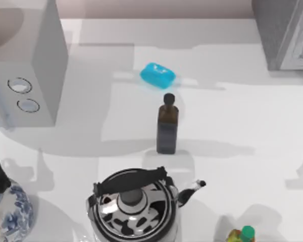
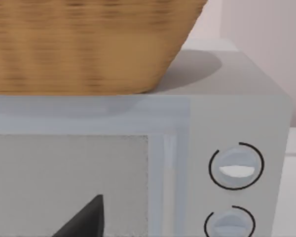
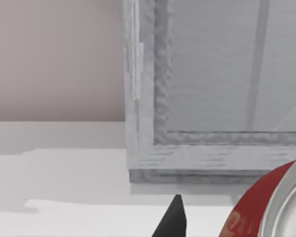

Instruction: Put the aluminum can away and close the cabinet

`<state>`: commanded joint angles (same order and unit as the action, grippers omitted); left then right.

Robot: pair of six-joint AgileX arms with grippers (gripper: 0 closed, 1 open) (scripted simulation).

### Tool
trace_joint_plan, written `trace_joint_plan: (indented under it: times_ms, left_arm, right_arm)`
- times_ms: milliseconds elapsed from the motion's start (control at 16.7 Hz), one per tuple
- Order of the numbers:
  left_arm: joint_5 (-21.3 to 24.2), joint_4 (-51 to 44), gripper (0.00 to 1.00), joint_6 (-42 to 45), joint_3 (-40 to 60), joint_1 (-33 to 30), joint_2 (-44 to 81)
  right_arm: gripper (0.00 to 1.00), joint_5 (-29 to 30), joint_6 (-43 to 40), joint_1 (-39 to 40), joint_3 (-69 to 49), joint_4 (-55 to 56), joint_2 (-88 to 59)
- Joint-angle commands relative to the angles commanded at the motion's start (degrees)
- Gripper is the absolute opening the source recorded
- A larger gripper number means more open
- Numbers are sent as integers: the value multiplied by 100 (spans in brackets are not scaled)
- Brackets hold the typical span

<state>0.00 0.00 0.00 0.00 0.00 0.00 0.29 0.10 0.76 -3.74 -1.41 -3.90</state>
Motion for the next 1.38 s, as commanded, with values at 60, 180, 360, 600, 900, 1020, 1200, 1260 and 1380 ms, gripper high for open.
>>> trace_joint_plan:
  times_ms: [60,180,360,600,900,1020,1200,1260,1380]
  left_arm:
    - [0,0,100,0,0,0,0]
    - [0,0,100,0,0,0,0]
    - [0,0,100,0,0,0,0]
    - [0,0,100,0,0,0,0]
    - [0,0,100,0,0,0,0]
    - [0,0,100,0,0,0,0]
    - [0,0,100,0,0,0,0]
    - [0,0,100,0,0,0,0]
    - [0,0,100,0,0,0,0]
  right_arm:
    - [0,20,0,49,-240,-80,-237]
    - [0,70,2,172,-899,-275,-852]
    - [0,170,7,394,-2324,-615,-1986]
    - [0,363,15,685,-4729,-1110,-3634]
    - [0,708,36,920,-7629,-1742,-5631]
    - [0,850,52,962,-8493,-1959,-6281]
    - [0,1024,79,983,-9336,-2196,-6975]
    - [0,1063,86,982,-9494,-2243,-7111]
    - [0,1097,94,980,-9626,-2284,-7224]
